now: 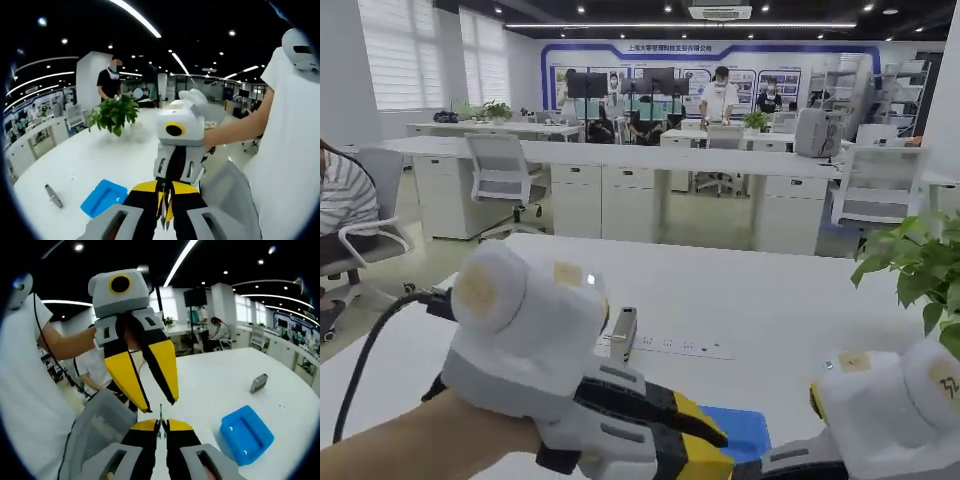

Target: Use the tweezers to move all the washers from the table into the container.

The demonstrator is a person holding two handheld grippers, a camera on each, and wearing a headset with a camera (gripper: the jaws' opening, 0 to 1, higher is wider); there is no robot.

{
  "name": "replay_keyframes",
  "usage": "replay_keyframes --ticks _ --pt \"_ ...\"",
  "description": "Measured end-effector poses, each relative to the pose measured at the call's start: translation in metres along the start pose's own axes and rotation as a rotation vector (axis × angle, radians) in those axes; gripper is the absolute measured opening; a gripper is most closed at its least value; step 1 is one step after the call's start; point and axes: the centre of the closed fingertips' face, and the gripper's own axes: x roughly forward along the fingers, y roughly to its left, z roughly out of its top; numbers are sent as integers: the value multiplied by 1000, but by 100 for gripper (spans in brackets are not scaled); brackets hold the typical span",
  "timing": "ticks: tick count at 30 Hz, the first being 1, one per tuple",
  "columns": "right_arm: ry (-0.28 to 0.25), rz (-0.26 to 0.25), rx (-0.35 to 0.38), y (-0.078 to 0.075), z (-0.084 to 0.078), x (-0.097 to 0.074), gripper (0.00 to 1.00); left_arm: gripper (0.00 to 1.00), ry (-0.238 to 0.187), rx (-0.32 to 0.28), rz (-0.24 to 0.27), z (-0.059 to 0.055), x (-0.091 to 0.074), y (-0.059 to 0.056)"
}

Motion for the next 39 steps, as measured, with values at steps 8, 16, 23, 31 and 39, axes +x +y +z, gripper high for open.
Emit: replay_keyframes --ticks 8,16,23,31,39 --pt "3 32 -4 4 0 0 2 2 51 -4 -25 -14 4 0" --pt "17 52 3 3 -11 5 3 0 53 -11 -70 -19 8 -4" --pt "54 36 23 -3 -28 8 10 0 1 -20 -76 -7 1 -1" --pt "50 23 32 -8 -39 7 7 0 -35 -40 -70 -5 -4 6" --pt "121 -31 20 -21 -60 5 3 0 9 -67 -37 -26 -1 13"
